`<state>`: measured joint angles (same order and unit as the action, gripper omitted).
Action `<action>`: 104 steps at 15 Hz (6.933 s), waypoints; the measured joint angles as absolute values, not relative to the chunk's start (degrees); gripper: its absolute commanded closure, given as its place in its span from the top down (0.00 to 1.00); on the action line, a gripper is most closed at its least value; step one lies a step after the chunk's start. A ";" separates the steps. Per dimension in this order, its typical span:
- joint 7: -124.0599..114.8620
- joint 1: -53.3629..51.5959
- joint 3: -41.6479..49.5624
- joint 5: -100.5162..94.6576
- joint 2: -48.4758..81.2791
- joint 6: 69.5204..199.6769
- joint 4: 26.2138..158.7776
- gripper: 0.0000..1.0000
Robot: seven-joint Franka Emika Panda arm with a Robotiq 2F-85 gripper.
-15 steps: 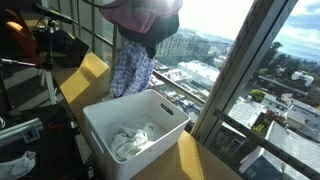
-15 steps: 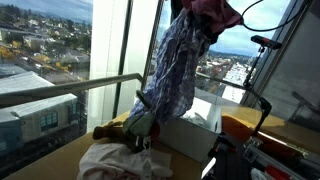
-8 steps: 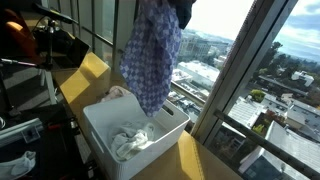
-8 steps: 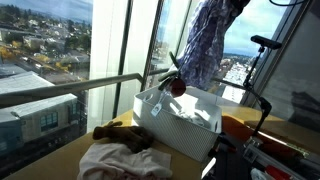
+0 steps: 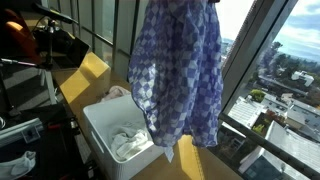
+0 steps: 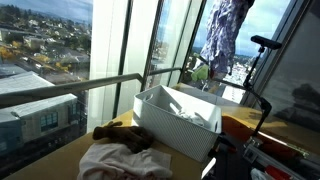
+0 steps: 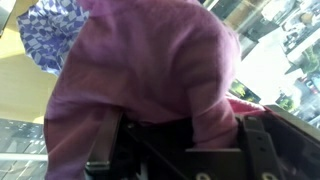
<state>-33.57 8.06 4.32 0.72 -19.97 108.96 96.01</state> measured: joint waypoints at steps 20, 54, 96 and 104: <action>-35.50 1.21 -4.61 4.95 -14.80 128.22 127.96 0.01; -39.56 4.76 -0.79 -5.43 -4.80 147.20 132.02 1.00; -50.57 -30.67 1.05 -8.49 44.88 147.94 105.51 0.21; -50.41 -30.68 0.98 -8.49 33.44 147.43 108.79 0.02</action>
<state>-50.41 -30.68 0.98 -8.49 33.44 147.43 108.79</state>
